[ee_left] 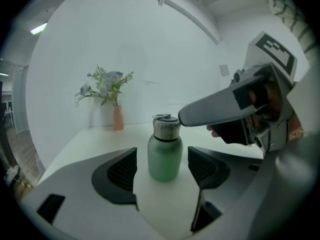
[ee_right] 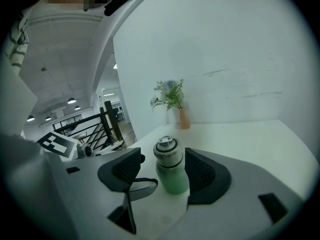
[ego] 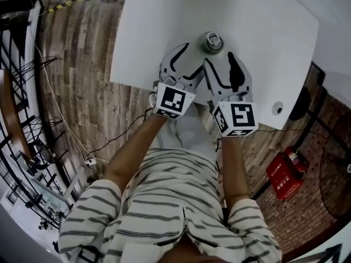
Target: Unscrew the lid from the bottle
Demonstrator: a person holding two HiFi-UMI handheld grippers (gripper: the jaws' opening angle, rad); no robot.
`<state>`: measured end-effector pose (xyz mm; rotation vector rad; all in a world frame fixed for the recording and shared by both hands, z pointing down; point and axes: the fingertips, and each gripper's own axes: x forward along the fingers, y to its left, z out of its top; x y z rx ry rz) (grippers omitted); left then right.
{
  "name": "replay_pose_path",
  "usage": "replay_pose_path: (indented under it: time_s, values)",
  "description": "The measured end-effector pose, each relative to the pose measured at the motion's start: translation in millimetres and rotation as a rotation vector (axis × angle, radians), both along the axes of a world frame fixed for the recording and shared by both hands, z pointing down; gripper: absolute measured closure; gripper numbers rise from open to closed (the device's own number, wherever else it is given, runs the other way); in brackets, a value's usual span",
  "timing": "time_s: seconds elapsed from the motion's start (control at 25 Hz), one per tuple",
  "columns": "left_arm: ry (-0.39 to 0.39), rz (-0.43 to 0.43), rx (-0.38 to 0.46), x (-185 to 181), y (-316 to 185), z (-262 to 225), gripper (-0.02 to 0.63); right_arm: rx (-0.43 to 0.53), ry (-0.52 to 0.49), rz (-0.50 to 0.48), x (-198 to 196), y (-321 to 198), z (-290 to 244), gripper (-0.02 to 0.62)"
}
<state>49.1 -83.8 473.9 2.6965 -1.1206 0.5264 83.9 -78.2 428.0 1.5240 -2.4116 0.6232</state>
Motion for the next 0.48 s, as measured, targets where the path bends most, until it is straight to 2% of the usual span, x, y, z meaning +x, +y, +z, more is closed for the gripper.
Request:
replay_pose_path:
  time_s: [0.24, 0.48]
  values:
    - [0.022, 0.033, 0.002, 9, -16, 13, 0.273, 0.000, 0.033, -0.036, -6, -19, 10, 0.310]
    - [0.030, 0.073, 0.041, 21, -21, 17, 0.264, 0.005, 0.092, -0.073, -9, -29, 15, 0.301]
